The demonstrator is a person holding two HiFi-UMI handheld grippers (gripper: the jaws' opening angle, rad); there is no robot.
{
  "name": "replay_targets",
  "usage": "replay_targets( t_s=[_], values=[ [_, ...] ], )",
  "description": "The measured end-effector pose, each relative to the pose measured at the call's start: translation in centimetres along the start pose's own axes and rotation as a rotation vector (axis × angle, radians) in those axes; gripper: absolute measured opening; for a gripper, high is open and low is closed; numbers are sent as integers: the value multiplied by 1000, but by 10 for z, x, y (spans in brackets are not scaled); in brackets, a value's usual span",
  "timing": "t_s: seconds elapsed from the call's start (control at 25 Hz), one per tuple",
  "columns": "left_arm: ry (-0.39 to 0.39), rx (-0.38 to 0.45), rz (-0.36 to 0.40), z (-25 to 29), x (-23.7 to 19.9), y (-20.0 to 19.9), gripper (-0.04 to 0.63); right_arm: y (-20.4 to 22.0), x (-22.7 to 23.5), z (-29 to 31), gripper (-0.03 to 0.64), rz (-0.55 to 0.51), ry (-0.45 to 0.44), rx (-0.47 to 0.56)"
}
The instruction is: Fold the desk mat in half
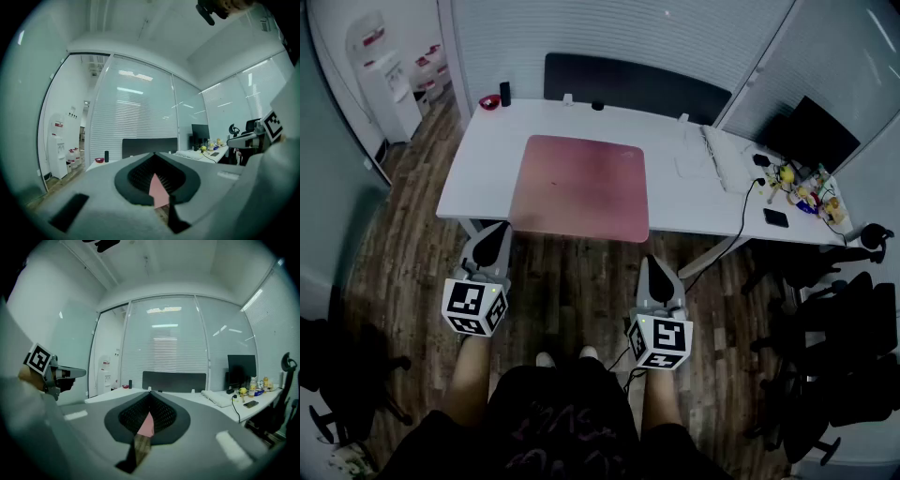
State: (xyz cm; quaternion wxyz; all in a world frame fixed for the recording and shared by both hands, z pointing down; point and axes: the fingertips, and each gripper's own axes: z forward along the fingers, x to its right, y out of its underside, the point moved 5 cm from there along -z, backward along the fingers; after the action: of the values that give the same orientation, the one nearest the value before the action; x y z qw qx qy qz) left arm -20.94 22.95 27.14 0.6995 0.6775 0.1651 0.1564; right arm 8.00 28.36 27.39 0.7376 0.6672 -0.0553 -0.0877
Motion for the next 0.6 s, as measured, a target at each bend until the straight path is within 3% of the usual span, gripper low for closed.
replay_targets(
  t_s=[0.6],
  values=[
    [0,-34,-37,-11,-7,18,0,12,-12,-3,0,-12,-1,-39]
  ],
)
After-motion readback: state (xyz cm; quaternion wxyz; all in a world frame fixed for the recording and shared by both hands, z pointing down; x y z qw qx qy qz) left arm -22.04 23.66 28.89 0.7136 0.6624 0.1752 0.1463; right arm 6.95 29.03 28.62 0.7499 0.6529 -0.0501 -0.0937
